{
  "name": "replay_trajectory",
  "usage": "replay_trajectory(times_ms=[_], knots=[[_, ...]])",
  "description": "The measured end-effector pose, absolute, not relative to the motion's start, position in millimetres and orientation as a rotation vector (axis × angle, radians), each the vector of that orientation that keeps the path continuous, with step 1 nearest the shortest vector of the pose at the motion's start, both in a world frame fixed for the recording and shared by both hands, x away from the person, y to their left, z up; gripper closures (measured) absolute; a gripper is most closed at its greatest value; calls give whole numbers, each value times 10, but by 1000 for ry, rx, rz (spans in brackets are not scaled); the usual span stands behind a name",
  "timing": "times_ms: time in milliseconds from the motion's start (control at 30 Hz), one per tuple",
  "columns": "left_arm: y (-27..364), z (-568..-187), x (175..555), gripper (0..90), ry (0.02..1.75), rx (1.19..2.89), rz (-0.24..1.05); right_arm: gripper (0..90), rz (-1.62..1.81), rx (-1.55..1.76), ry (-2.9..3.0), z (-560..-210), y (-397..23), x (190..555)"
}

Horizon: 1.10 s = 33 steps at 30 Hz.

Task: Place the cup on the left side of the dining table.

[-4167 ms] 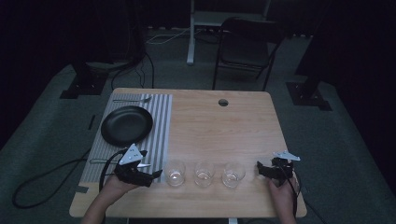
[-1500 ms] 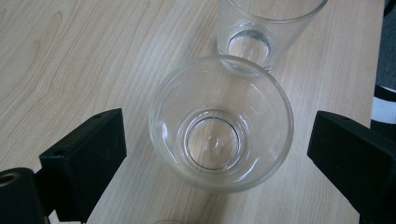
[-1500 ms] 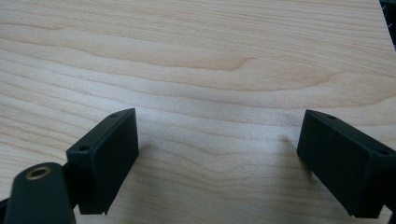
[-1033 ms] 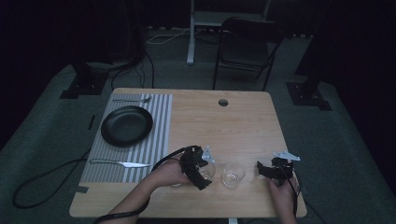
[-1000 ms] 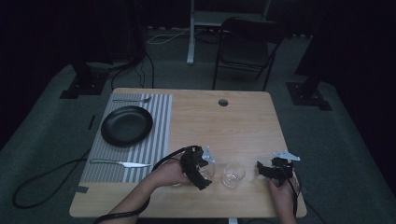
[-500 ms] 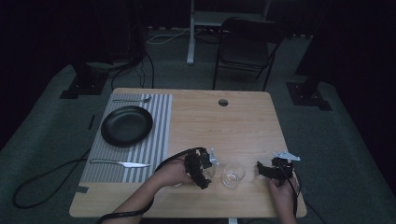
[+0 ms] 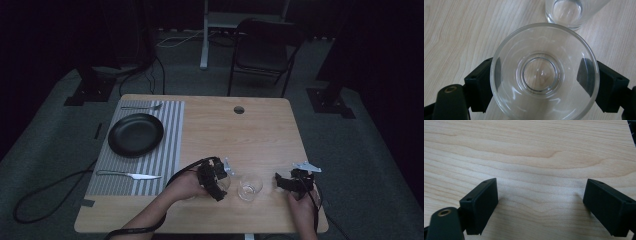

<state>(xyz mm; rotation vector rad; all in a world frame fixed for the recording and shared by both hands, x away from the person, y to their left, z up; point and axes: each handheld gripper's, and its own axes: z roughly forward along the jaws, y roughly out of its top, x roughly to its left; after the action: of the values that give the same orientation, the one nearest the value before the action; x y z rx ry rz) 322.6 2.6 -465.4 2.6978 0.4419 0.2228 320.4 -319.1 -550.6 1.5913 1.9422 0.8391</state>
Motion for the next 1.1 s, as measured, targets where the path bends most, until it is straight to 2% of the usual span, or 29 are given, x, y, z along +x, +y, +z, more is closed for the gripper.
replay_trajectory(times_ms=[767,1100], knots=[[147,-4460,3507,181,584,2632,308,122,840,1593,1941,-5505,-3190,3204],[330,-4421,3631,181,697,2599,339,122,840,1593,1942,-5505,-3191,3204]])
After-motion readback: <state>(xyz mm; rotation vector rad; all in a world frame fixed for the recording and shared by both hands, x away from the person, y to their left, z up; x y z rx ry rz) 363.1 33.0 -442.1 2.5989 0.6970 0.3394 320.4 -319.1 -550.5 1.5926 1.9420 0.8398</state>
